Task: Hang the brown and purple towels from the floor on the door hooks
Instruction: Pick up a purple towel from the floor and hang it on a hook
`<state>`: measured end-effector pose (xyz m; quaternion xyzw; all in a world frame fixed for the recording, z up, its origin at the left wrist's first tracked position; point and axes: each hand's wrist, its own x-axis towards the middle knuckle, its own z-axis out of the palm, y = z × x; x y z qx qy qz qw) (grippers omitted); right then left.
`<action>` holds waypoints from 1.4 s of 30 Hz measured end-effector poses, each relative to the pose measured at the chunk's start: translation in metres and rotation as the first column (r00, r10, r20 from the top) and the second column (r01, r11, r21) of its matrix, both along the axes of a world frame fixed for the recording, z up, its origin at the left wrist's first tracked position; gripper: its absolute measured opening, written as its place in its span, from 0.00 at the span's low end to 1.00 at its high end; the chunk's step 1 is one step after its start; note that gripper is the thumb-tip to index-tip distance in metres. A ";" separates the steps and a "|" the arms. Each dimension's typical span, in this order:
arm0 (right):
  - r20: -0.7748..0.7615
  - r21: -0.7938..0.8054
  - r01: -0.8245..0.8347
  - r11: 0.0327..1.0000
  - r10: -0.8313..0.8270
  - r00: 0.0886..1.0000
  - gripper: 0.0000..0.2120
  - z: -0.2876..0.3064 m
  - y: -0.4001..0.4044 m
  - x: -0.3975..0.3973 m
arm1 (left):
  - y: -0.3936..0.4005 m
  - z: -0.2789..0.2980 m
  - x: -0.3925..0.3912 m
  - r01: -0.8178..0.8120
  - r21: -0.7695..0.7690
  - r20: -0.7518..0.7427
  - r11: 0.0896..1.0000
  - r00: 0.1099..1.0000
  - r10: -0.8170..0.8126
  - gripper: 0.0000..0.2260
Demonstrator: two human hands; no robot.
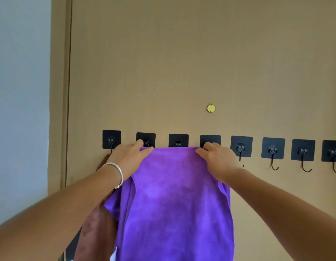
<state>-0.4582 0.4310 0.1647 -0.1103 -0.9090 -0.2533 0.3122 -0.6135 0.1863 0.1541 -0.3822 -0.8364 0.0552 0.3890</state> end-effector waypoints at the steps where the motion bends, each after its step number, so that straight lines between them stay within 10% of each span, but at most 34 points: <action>1: -0.001 0.002 0.008 1.000 -0.008 1.000 0.20 0.000 -0.001 -0.002 | 0.003 -0.002 -0.002 -0.033 -0.027 -0.011 0.999 0.999 0.033 0.31; 10: 0.075 0.108 0.024 0.994 -0.032 0.997 0.14 -0.022 -0.019 -0.004 | 0.010 -0.021 0.000 -0.068 -0.204 -0.182 0.977 0.983 0.030 0.37; 23: 0.003 0.040 0.011 0.999 -0.011 1.000 0.13 -0.026 -0.011 -0.005 | 0.030 0.006 0.035 -0.151 -0.260 -0.266 0.954 0.961 0.080 0.13; 37: 0.098 -0.173 0.038 0.984 -0.021 0.995 0.16 -0.086 -0.045 -0.021 | 0.075 -0.081 0.056 0.017 -0.140 0.263 0.990 0.965 0.021 0.14; 42: 0.143 -0.041 0.068 0.997 -0.061 0.988 0.14 -0.095 -0.042 -0.016 | 0.064 -0.108 0.057 0.008 -0.291 0.179 0.957 0.983 0.046 0.18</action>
